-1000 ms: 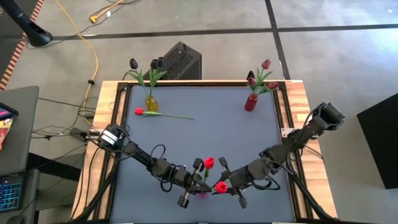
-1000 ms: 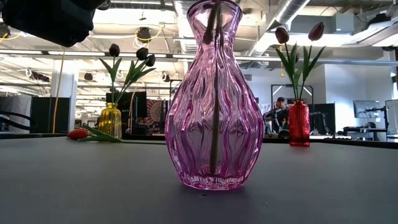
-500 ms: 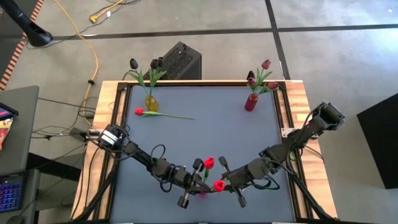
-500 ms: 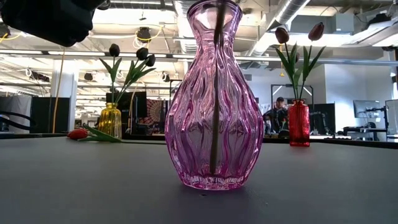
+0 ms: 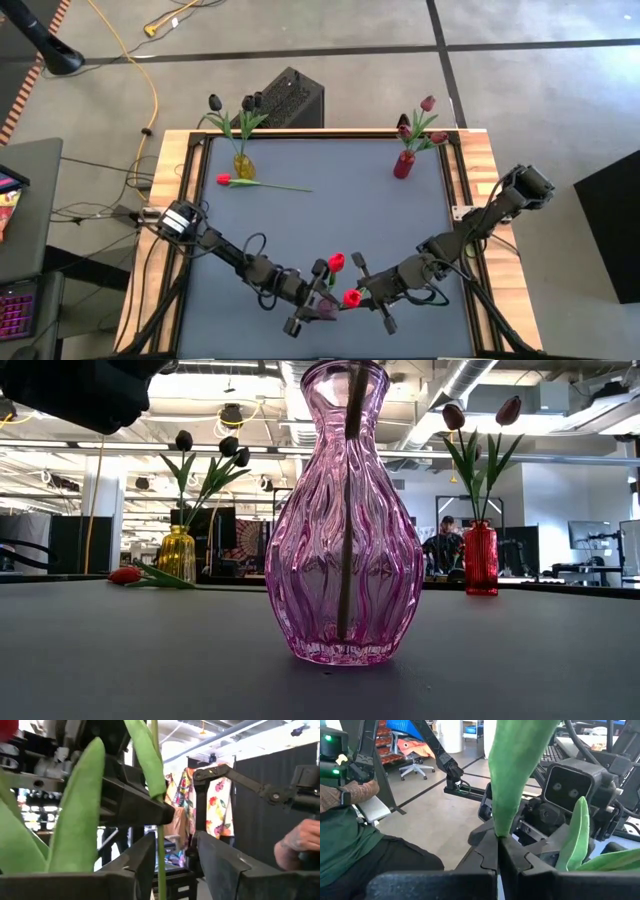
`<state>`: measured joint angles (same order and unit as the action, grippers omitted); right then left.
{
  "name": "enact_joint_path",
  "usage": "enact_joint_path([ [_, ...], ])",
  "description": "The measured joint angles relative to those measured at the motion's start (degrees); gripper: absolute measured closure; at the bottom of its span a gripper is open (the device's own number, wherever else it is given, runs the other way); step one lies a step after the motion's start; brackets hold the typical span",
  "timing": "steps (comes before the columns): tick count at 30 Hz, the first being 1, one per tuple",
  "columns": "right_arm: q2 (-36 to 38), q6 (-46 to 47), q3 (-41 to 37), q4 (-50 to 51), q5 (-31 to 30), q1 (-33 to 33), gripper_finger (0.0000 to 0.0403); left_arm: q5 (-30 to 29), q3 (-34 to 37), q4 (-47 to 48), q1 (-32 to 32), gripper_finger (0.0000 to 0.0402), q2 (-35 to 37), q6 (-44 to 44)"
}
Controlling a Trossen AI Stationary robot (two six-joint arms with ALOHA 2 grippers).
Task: Sort flowers into vase by color
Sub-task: Put the right red flower into the violet vase
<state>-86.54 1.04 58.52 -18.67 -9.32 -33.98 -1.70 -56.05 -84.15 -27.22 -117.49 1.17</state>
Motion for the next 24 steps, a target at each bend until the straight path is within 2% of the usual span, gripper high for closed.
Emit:
enact_joint_path([
  [5,0.00,0.00,0.00,0.06,0.02,0.00,0.0371,2.33,0.69,3.19,0.11,0.0259,1.47,-0.79],
  [10,0.00,0.00,0.00,0.39,0.02,0.00,0.0375,1.75,4.74,13.80,0.15,0.0258,10.00,-3.34],
  [13,0.00,0.00,0.00,0.39,0.02,0.02,0.0374,0.79,6.28,25.71,0.15,0.0258,17.03,-3.49],
  [18,0.00,0.00,0.00,0.30,0.04,0.62,0.0372,0.31,6.45,52.30,0.15,0.0258,27.87,-1.25],
  [21,0.00,0.01,0.00,0.60,0.13,1.36,0.0374,-3.69,6.47,62.27,-0.29,0.0258,32.44,-0.62],
  [24,0.00,0.05,0.00,0.58,0.13,1.96,0.0373,-8.91,6.47,67.40,-1.03,0.0258,35.48,-1.12],
])
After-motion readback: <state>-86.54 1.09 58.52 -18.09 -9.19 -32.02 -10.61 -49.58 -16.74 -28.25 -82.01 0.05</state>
